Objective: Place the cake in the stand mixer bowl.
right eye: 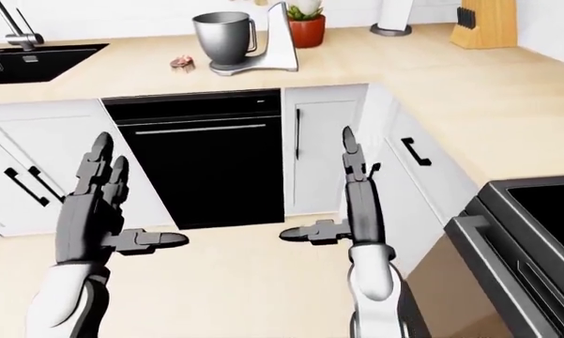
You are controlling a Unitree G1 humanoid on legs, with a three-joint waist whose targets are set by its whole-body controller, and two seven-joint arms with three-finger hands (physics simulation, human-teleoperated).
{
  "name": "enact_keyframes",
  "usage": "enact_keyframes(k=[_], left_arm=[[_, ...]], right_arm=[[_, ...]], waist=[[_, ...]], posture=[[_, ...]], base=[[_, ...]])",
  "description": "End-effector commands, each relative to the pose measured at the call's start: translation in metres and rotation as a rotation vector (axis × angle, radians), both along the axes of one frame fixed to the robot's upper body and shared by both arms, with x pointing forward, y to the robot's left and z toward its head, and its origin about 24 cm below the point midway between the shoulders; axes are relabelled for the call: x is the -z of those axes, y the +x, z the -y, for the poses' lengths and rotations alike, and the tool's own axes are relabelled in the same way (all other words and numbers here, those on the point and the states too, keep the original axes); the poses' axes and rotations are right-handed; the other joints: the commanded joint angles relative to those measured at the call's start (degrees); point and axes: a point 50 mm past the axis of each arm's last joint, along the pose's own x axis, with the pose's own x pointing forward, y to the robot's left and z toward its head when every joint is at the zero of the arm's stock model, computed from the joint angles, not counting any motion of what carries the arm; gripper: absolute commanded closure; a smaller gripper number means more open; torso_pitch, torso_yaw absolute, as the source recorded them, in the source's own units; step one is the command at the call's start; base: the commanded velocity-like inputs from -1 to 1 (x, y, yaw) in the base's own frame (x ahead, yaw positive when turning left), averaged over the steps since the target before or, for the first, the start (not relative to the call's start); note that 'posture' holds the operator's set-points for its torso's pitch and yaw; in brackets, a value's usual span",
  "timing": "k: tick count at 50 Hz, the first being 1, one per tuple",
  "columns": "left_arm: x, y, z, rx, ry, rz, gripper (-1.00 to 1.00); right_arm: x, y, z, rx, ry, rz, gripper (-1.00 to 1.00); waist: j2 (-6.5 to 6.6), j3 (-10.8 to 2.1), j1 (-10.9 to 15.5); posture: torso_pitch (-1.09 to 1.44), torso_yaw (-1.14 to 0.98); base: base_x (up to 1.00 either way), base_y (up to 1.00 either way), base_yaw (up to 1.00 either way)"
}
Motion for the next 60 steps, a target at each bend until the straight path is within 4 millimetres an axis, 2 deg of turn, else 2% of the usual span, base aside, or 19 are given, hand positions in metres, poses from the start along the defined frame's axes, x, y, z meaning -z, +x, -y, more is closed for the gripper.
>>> enact_keyframes(k=[1, 6, 9, 11, 15, 18, 20, 22, 25, 32, 35, 37, 39, 44, 46, 48, 49, 51, 60], left_arm=[[-0.0173, -0.0026, 0.006, 0.027, 0.01, 0.099, -1.0], [-0.0181, -0.0028, 0.0054, 0.026, 0.012, 0.101, -1.0], [-0.0184, -0.0031, 0.0054, 0.026, 0.013, 0.102, -1.0], [-0.0185, -0.0031, 0.0052, 0.026, 0.014, 0.103, -1.0], [-0.0183, -0.0031, 0.0052, 0.026, 0.015, 0.103, -1.0], [-0.0187, -0.0037, 0.0049, 0.026, 0.016, 0.104, -1.0], [-0.0184, -0.0038, 0.0048, 0.025, 0.017, 0.103, -1.0], [-0.0184, -0.0039, 0.0049, 0.025, 0.018, 0.103, -1.0], [-0.0182, -0.0037, 0.0046, 0.023, 0.018, 0.104, -1.0], [-0.0181, -0.0038, 0.0051, 0.023, 0.019, 0.105, -1.0], [-0.0177, -0.0036, 0.0051, 0.023, 0.02, 0.104, -1.0], [-0.018, -0.0036, 0.0051, 0.023, 0.02, 0.105, -1.0], [-0.0183, -0.0038, 0.0052, 0.023, 0.02, 0.106, -1.0], [-0.0191, -0.0038, 0.0053, 0.023, 0.02, 0.108, -1.0], [-0.019, -0.0035, 0.0054, 0.023, 0.02, 0.108, -1.0], [-0.0187, -0.0032, 0.0054, 0.023, 0.02, 0.108, -1.0], [-0.0185, -0.003, 0.0053, 0.023, 0.021, 0.108, -1.0], [-0.0188, -0.0031, 0.0052, 0.023, 0.021, 0.108, -1.0], [-0.0192, -0.0035, 0.0047, 0.022, 0.02, 0.109, -1.0]], right_arm=[[-0.0178, -0.0034, 0.0033, 0.017, -0.013, 0.1, -0.95], [-0.0167, -0.0033, 0.0033, 0.018, -0.013, 0.097, -0.95], [-0.0164, -0.0034, 0.0031, 0.019, -0.015, 0.096, -0.96], [-0.016, -0.004, 0.0033, 0.02, -0.014, 0.095, -0.96], [-0.0154, -0.004, 0.0029, 0.02, -0.015, 0.095, -0.95], [-0.0152, -0.0045, 0.0024, 0.019, -0.016, 0.095, -0.96], [-0.0152, -0.0048, 0.0023, 0.02, -0.016, 0.095, -0.96], [-0.0147, -0.0046, 0.0019, 0.018, -0.016, 0.094, -0.96], [-0.0141, -0.0046, 0.0021, 0.018, -0.017, 0.092, -0.95], [-0.0143, -0.0045, 0.0025, 0.019, -0.019, 0.094, -0.95], [-0.0138, -0.0044, 0.0024, 0.019, -0.018, 0.094, -0.95], [-0.014, -0.0045, 0.0024, 0.02, -0.019, 0.095, -0.96], [-0.0136, -0.0044, 0.0027, 0.021, -0.018, 0.095, -0.96], [-0.0135, -0.004, 0.0027, 0.021, -0.017, 0.095, -0.95], [-0.0133, -0.004, 0.0028, 0.021, -0.017, 0.095, -0.96], [-0.0134, -0.0038, 0.0027, 0.021, -0.017, 0.096, -0.96], [-0.013, -0.0036, 0.0027, 0.021, -0.016, 0.095, -0.96], [-0.0132, -0.0036, 0.0026, 0.02, -0.017, 0.096, -0.95], [-0.0123, -0.004, 0.0023, 0.02, -0.016, 0.095, -0.95]], waist=[[-0.1, -0.92, -0.26], [-3.12, -0.47, -0.5], [-6.65, -0.97, -0.61], [-5.4, -0.81, -1.24], [-5.17, -1.14, -0.77], [-3.5, -0.4, -0.73], [-1.58, -0.27, -0.9], [2.36, -1.35, -0.88], [0.8, -0.31, -0.63], [-3.28, -0.55, -0.59], [-6.96, -1.09, -0.62], [-5.46, -0.71, -1.23], [-5.83, -0.83, -0.96], [-3.33, -0.35, -0.76], [-1.4, -0.34, -0.93], [2.84, -1.58, -0.86], [0.7, -1.21, -0.4], [0.54, -0.67, -0.38], [-5.22, -0.44, 0.21]], posture=[[0.0, 0.0], [0.0, 0.0], [0.0, 0.0], [0.0, 0.0], [0.0, 0.0], [0.0, 0.0], [0.0, 0.0], [0.0, 0.0], [0.0, 0.0], [0.0, 0.0], [0.0, 0.0], [0.0, 0.0], [0.0, 0.0], [0.0, 0.0], [0.0, 0.0], [0.0, 0.0], [0.0, 0.0], [0.0, 0.0], [0.0, 0.0]], base=[[0.0, 0.17, 0.0], [0.0, 0.18, 0.0], [0.0, 0.17, 0.0], [0.0, 0.18, 0.0], [0.0, 0.18, 0.0], [0.0, 0.18, 0.0], [0.0, 0.17, 0.0], [0.0, 0.18, 0.0], [0.0, 0.18, 0.0], [0.0, 0.18, 0.0], [0.0, 0.19, 0.0], [0.0, 0.19, 0.0], [0.0, 0.18, 0.0], [0.0, 0.18, 0.0], [0.0, 0.19, 0.0], [0.0, 0.19, 0.0], [0.0, 0.19, 0.0], [0.0, 0.19, 0.0], [0.0, 0.14, 0.0]])
